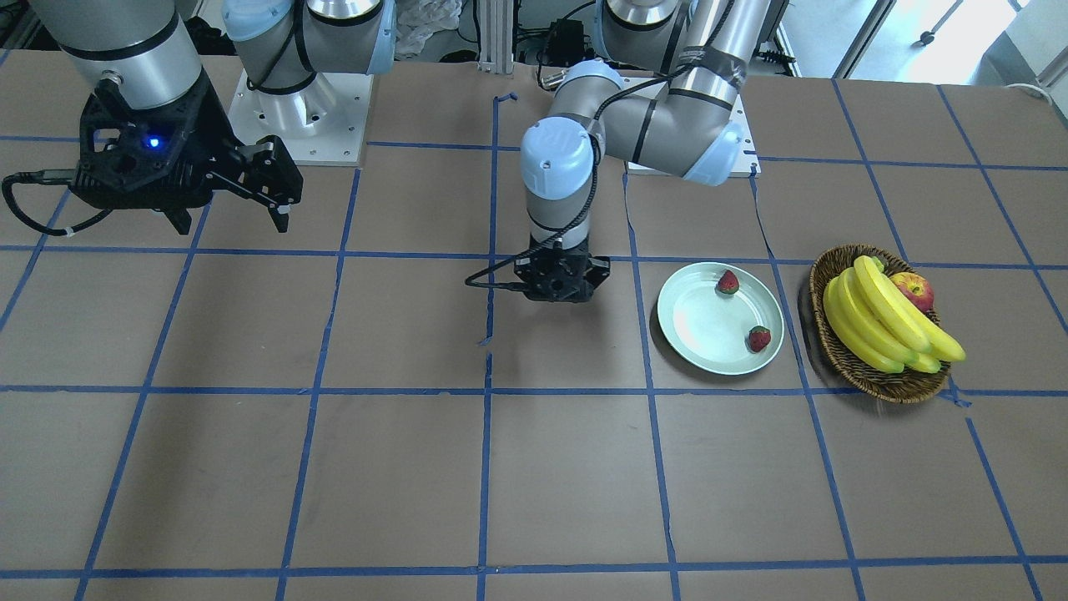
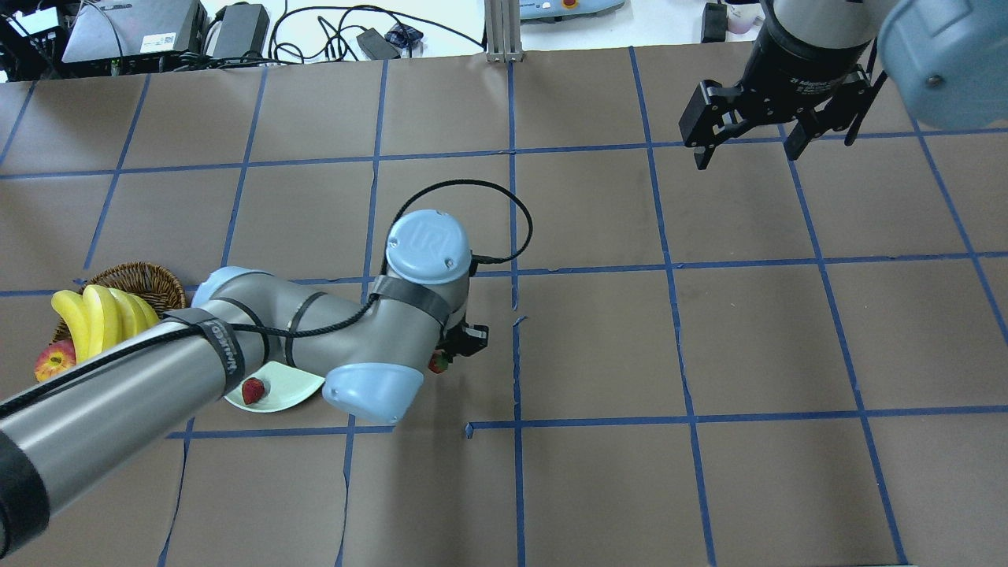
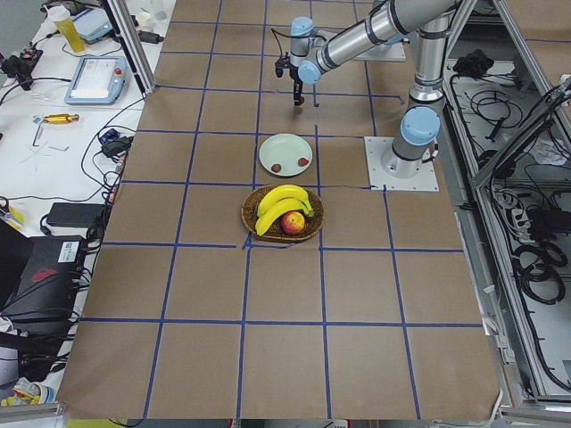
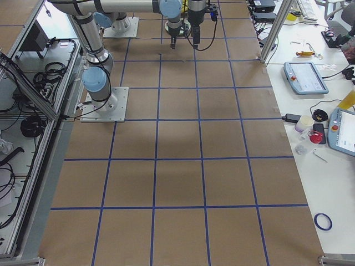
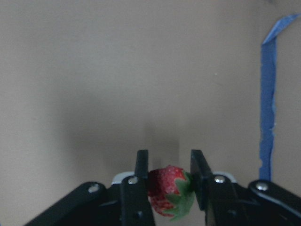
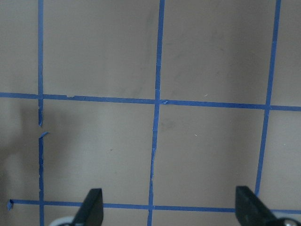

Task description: Collect all strawberries into plate

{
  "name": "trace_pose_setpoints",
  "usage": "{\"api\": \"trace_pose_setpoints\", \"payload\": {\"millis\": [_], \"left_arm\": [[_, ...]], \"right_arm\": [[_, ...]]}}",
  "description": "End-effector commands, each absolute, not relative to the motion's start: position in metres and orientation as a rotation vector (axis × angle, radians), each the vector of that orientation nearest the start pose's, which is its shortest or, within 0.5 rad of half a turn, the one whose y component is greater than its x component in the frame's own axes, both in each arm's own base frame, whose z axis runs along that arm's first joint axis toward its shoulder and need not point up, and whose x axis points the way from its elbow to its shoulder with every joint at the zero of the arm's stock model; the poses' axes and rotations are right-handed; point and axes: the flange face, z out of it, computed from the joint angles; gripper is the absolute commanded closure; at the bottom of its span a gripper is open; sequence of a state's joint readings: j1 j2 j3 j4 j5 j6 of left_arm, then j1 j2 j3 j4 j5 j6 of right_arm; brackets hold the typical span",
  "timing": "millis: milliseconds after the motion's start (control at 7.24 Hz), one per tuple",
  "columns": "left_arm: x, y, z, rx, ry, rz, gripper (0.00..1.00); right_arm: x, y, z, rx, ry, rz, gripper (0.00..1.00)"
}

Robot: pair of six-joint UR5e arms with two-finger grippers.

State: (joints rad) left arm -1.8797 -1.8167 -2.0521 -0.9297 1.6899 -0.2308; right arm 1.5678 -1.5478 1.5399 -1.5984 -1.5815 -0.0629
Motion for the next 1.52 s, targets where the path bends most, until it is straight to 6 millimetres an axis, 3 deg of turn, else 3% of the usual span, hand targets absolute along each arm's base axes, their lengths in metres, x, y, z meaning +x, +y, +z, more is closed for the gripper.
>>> {"api": "trace_pose_setpoints", "payload": {"millis": [0,138,276,552,829,967,1381], "left_arm": [[-0.153,-0.466,0.226,0.169,2.981,0.248,0.90],[-0.112,-0.470,0.223,0.187,2.993,0.287,0.89],[-0.093,-0.464,0.213,0.201,3.002,0.332,0.79],[-0.082,-0.465,0.215,0.153,3.012,0.334,0.00],[-0.082,-0.471,0.244,0.146,3.016,0.237,0.00],[-0.084,-0.482,0.279,0.148,3.011,0.163,0.00],[-0.085,-0.520,0.439,0.153,3.016,0.019,0.00]], "right_arm": [[0.131,-0.505,0.495,-0.096,3.152,-0.057,0.00],[0.131,-0.505,0.495,-0.096,3.152,-0.057,0.00],[0.131,-0.505,0.495,-0.096,3.152,-0.057,0.00],[0.131,-0.506,0.495,-0.094,3.152,-0.057,0.00],[0.131,-0.506,0.496,-0.096,3.152,-0.060,0.00],[0.131,-0.506,0.495,-0.096,3.152,-0.057,0.00],[0.130,-0.506,0.495,-0.096,3.155,-0.060,0.00]]}}
